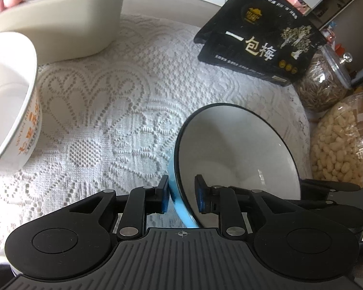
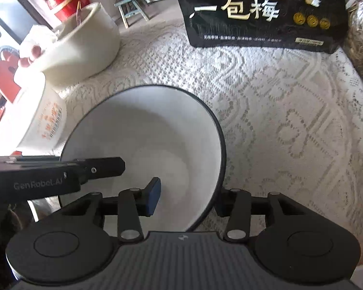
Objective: Organize plates and bowls
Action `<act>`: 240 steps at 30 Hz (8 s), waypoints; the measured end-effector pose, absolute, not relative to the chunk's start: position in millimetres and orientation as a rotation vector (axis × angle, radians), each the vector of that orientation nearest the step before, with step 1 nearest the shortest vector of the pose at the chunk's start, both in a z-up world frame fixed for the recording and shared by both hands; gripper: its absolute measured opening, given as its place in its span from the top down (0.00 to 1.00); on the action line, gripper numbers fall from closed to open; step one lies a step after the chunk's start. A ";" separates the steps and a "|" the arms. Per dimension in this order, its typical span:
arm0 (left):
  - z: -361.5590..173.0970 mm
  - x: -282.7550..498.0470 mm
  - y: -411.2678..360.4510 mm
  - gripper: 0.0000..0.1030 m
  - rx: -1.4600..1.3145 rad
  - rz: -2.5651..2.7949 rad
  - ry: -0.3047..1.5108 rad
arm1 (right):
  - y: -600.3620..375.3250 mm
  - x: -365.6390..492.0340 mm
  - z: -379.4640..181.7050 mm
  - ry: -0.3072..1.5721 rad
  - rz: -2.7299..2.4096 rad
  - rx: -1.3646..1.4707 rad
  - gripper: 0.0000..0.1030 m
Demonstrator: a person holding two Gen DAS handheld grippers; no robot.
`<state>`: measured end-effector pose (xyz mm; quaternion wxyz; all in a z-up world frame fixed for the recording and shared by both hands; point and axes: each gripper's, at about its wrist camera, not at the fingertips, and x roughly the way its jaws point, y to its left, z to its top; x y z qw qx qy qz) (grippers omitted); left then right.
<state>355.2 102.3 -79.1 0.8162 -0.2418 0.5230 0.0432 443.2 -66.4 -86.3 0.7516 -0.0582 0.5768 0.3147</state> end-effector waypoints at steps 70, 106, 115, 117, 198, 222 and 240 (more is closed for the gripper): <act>-19.4 217.4 57.3 0.78 -0.391 0.038 1.048 | -151.4 293.2 -28.5 1.062 0.663 -0.111 0.55; -63.6 262.5 60.5 0.75 -0.411 0.006 1.165 | -137.8 321.1 -82.5 1.241 0.660 0.003 0.51; -55.7 258.3 60.7 0.75 -0.428 -0.010 1.136 | -143.0 323.7 -77.7 1.228 0.628 -0.017 0.50; -46.8 251.7 64.0 0.75 -0.441 -0.008 1.115 | -141.7 322.1 -65.4 1.181 0.611 -0.048 0.50; 37.7 304.9 59.8 0.75 -0.397 0.065 0.886 | -123.7 390.1 32.1 1.060 0.657 0.003 0.70; -2.3 214.3 39.9 0.74 -0.447 0.007 1.076 | -156.0 305.3 4.3 1.120 0.693 -0.099 0.70; -5.0 222.1 40.4 0.74 -0.439 -0.010 1.049 | -157.5 315.2 -7.0 1.134 0.660 -0.093 0.69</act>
